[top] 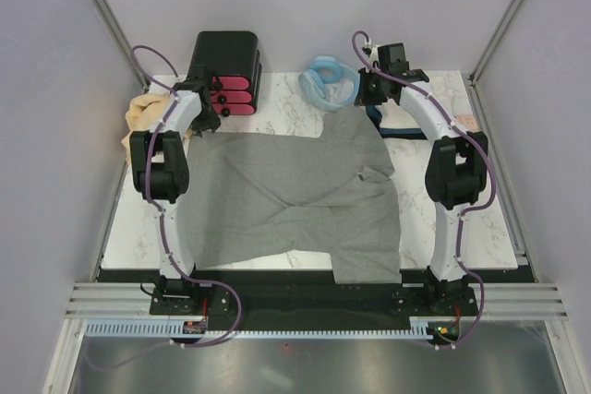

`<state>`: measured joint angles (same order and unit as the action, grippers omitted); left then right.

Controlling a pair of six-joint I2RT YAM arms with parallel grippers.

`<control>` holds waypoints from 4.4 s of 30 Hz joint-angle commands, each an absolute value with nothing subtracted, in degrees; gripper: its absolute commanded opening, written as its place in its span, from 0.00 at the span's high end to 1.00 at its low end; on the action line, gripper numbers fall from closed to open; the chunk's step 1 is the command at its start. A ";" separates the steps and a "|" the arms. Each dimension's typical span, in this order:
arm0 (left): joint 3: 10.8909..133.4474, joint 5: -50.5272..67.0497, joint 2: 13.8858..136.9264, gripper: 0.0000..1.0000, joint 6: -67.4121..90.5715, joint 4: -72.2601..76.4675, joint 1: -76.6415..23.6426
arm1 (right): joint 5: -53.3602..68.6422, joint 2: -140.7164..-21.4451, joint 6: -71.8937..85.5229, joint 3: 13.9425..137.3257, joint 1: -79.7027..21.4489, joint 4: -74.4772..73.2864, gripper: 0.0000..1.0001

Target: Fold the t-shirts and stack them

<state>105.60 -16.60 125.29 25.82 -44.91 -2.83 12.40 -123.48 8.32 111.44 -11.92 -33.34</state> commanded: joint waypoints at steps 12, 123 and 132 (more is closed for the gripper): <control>112.86 -21.62 130.08 0.48 26.89 -46.58 -0.70 | 17.58 -115.58 8.96 107.84 -12.83 -31.64 1.00; 127.70 -18.99 143.52 0.80 49.92 -63.02 1.93 | 33.93 -100.46 16.96 90.09 -7.65 -22.06 1.00; 127.35 -18.54 142.13 0.87 48.43 -59.95 2.02 | 31.55 -100.19 16.70 88.59 -7.47 -21.97 1.00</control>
